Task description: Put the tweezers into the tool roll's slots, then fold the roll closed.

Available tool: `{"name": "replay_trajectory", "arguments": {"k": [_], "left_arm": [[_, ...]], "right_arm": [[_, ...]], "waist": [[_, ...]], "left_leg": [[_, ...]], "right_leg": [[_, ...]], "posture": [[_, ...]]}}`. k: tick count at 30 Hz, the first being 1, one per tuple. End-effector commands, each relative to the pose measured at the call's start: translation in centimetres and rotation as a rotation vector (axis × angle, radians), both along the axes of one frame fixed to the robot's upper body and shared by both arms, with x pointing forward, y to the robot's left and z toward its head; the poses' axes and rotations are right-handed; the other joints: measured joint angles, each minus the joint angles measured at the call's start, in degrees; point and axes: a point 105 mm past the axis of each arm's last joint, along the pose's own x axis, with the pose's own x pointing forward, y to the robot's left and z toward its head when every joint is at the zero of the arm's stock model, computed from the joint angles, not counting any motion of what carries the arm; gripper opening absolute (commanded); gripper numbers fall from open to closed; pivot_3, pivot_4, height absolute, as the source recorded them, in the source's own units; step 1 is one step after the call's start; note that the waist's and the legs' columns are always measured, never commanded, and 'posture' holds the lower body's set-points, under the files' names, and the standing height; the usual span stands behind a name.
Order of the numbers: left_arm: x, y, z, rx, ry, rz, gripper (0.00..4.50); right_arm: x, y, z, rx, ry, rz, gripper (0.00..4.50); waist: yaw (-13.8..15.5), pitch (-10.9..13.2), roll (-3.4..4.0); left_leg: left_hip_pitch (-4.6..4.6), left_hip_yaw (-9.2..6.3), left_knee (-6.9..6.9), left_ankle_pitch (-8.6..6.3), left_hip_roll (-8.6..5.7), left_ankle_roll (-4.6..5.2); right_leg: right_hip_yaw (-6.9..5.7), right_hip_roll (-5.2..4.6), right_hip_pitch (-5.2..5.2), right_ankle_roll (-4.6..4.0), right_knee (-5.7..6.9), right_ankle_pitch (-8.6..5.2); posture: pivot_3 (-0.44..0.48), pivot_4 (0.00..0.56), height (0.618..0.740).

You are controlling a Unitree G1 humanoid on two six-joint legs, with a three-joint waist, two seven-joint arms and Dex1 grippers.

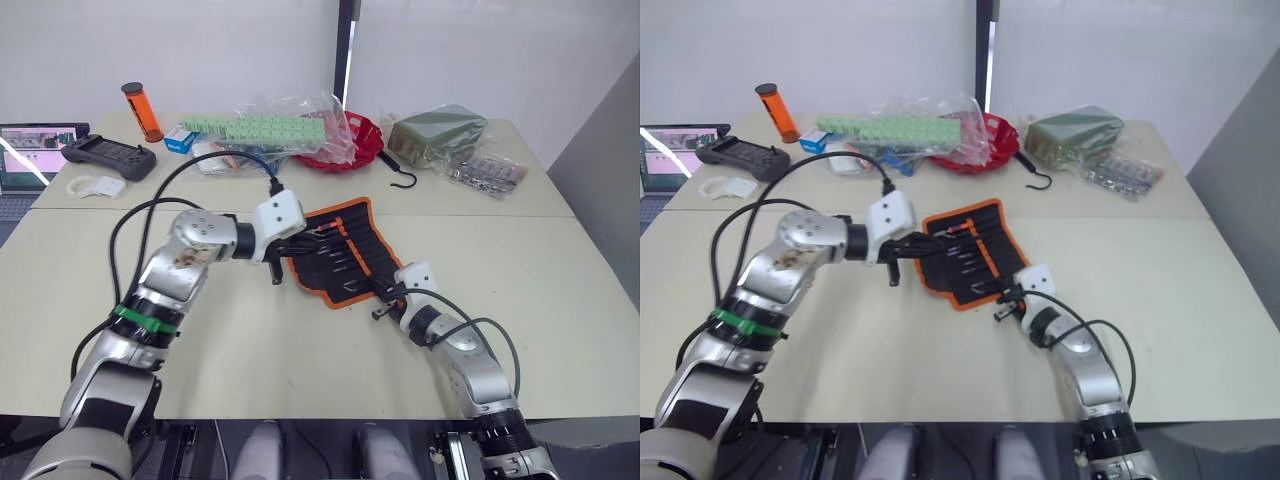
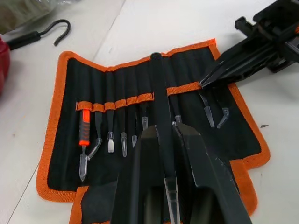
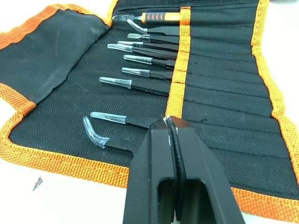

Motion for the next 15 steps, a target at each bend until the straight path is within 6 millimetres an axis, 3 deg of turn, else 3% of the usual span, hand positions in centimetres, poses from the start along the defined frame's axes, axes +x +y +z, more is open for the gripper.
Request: {"name": "replay_trajectory", "arguments": {"k": [1, 5, 15], "left_arm": [[0.5, -1.3, 0.3, 0.071, -0.009, -0.003, 0.01], [0.4, -2.5, 0.1, 0.084, 0.036, -0.006, 0.01], [0.3, -1.6, -1.9, 0.197, 0.126, 0.009, 0.01]], "right_arm": [[-0.5, -1.8, -2.4, -0.045, 0.096, -0.065, 0.0], [-0.4, -1.9, -2.4, -0.045, 0.094, -0.073, 0.0], [0.0, -2.7, -2.3, -0.055, 0.088, -0.104, 0.0]], "waist": [[0.0, 0.0, 0.0], [-0.1, 0.0, 0.01], [0.0, 0.0, 0.02]], "left_leg": [[-0.01, 0.0, -0.01, 0.0, -0.01, 0.0], [-0.02, -0.01, -0.03, 0.0, 0.0, 0.01], [-0.02, -0.02, 0.03, 0.0, -0.01, 0.01]], "right_leg": [[0.01, -0.01, 0.0, 0.0, -0.01, 0.0], [0.0, 0.0, -0.02, 0.05, -0.01, -0.03], [0.0, 0.0, 0.0, 0.05, 0.02, -0.02]], "posture": [[0.0, 0.15, 0.74], [0.0, 0.15, 0.74], [0.0, 0.15, 0.74]]}}
